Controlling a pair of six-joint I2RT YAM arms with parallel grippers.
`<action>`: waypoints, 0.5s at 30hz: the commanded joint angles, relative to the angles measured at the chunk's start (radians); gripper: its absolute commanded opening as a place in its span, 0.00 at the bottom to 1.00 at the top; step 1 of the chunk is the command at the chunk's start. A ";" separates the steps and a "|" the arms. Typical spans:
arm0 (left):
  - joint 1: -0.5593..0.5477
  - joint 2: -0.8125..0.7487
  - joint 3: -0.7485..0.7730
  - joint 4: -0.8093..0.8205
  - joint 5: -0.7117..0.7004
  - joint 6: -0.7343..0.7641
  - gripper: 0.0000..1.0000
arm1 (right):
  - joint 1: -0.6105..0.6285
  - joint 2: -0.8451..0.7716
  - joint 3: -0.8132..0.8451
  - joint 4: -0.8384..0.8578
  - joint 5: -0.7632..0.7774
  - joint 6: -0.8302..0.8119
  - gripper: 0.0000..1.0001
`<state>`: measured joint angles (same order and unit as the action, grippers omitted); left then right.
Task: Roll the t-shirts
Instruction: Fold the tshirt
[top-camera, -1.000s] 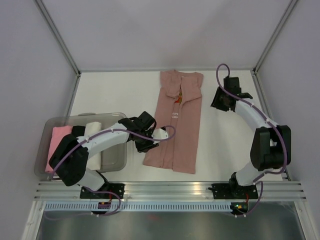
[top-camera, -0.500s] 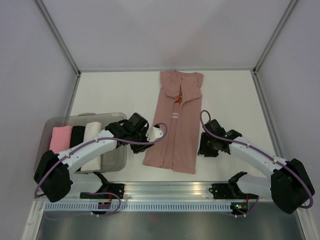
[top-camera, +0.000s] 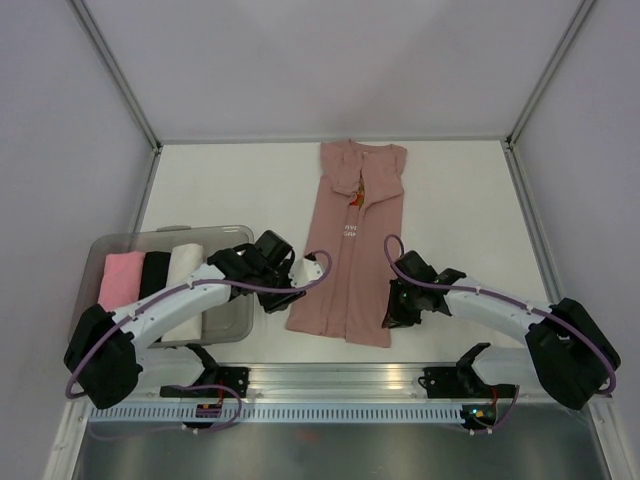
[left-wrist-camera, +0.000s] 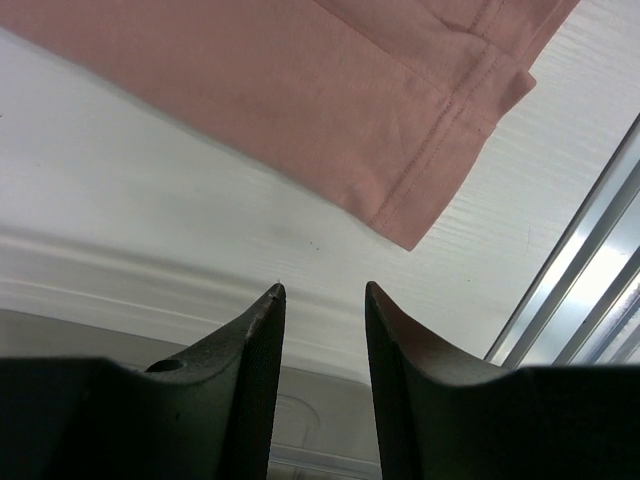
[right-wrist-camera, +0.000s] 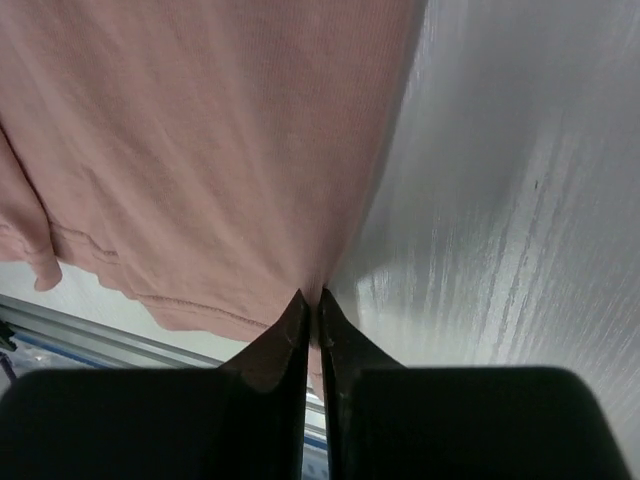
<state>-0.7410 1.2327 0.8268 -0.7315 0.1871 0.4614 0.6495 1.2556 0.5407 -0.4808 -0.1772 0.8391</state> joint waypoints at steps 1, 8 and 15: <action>0.002 -0.047 -0.009 -0.011 0.050 -0.017 0.44 | 0.006 -0.016 -0.008 0.007 0.027 0.006 0.09; -0.130 -0.137 -0.077 -0.016 0.089 0.193 0.48 | -0.123 -0.051 0.007 -0.100 0.042 -0.107 0.00; -0.308 0.003 -0.107 0.148 -0.008 0.232 0.52 | -0.154 -0.018 0.046 -0.059 -0.085 -0.208 0.28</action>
<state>-1.0191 1.1698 0.7174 -0.6922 0.2104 0.6350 0.4973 1.2270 0.5392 -0.5529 -0.1856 0.7132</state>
